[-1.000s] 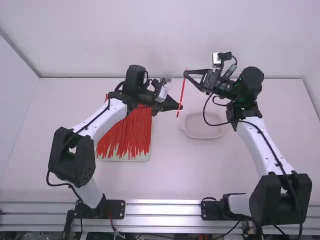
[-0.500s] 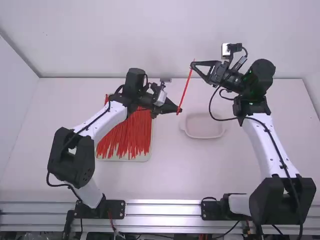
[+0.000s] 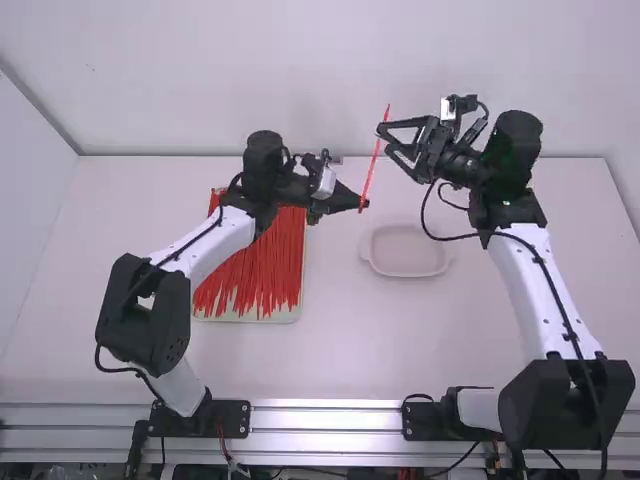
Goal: Fasten the cable tie
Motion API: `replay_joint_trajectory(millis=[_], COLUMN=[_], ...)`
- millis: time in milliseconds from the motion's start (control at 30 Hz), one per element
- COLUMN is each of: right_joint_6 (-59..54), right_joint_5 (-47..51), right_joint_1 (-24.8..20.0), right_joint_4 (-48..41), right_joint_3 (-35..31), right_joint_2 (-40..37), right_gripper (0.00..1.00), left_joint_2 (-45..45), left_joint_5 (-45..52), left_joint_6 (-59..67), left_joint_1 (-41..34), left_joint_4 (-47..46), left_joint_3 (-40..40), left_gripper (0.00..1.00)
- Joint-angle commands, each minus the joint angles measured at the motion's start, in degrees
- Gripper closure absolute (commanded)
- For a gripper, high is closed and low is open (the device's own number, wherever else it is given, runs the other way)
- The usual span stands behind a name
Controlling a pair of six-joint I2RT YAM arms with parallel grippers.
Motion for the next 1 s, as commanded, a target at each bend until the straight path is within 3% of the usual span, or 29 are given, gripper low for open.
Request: replay_joint_trajectory(millis=[0,167,367,567,667,733,967], right_joint_6=[-5.7,-9.79,-10.54,-10.54,-10.51,-10.49,-10.54], right_joint_5=[-3.1,-5.38,-5.86,-4.22,-4.07,-4.15,-4.07], right_joint_1=[0.09,1.51,4.04,5.31,5.42,5.42,5.42], right_joint_4=[-2.32,-6.93,-6.51,-6.36,-6.36,-6.38,-6.56], right_joint_3=[1.38,1.38,1.38,1.38,1.38,1.38,1.38], right_joint_2=[-0.5,-0.5,-0.5,-0.5,-0.5,-0.5,-0.5], right_gripper=[0.01,0.01,0.14,0.23,0.43,0.68,1.0], left_joint_2=[-0.31,-0.31,-0.31,-0.31,-0.31,-0.31,-0.31], left_joint_5=[-0.74,-3.28,-2.99,-2.1,-1.27,-1.62,-1.53], left_joint_6=[-7.28,-13.6,-21.7,-22.6,-22.84,-22.86,-22.88], left_joint_1=[-0.68,0.26,0.66,0.13,0.15,0.13,0.15], left_joint_4=[2.67,8.68,16.79,17.4,17.7,17.55,17.53], left_joint_3=[0.09,0.13,0.13,0.13,0.13,0.13,0.13], left_gripper=[0.98,0.98,0.98,0.98,0.98,0.98,0.98])
